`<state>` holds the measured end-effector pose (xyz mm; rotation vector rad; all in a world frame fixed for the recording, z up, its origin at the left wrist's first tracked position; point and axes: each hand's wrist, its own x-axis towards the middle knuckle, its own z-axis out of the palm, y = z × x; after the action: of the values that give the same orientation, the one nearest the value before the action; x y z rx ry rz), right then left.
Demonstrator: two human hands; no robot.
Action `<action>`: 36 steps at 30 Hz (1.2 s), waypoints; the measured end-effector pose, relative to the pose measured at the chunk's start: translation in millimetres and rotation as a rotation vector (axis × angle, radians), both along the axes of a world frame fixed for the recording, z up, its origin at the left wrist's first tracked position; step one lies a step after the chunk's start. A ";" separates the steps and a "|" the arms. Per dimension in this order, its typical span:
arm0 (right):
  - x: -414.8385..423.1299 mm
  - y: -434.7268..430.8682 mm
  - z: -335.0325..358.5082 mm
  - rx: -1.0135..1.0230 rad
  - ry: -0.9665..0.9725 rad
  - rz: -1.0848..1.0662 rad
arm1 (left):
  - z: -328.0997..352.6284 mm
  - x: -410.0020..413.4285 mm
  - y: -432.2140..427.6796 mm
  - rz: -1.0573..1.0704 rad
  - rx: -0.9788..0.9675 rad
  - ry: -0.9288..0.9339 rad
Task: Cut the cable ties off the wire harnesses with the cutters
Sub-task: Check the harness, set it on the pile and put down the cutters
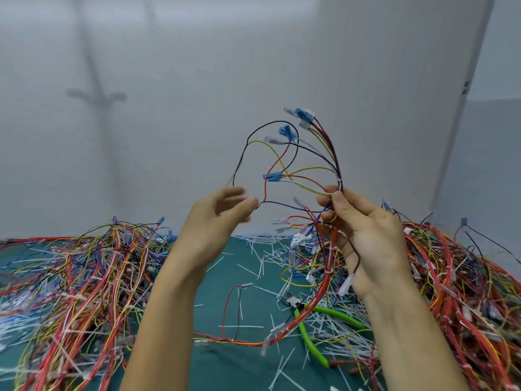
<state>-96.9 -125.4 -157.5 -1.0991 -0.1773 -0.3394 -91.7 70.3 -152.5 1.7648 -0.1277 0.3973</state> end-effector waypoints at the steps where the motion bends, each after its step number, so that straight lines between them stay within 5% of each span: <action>1: 0.1 -0.5 -0.4 0.003 0.003 -0.001 | 0.6 -2.3 -1.2 -0.089 -0.018 0.021; 6: 1.1 -2.0 -2.1 0.027 0.015 0.004 | 7.8 -10.2 -4.9 -0.227 -0.198 -0.017; 11: 2.4 -3.1 -1.6 0.086 0.046 0.045 | 7.6 -4.6 -3.8 0.197 -0.365 -0.252; 14: 2.0 -4.9 -1.6 0.107 0.047 0.050 | 5.4 -2.0 6.7 0.351 -0.303 -0.232; 20: 1.5 -6.1 -1.9 0.098 0.043 0.060 | 3.5 -7.6 13.3 -0.001 -0.061 -0.013; 36: 2.6 -7.9 -3.7 0.122 0.075 0.000 | 9.4 -14.3 8.1 -0.200 -0.158 -0.051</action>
<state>-94.3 -133.4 -161.3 -0.9896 -0.0886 -0.3041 -106.0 78.3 -143.0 1.5701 -0.2986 0.2992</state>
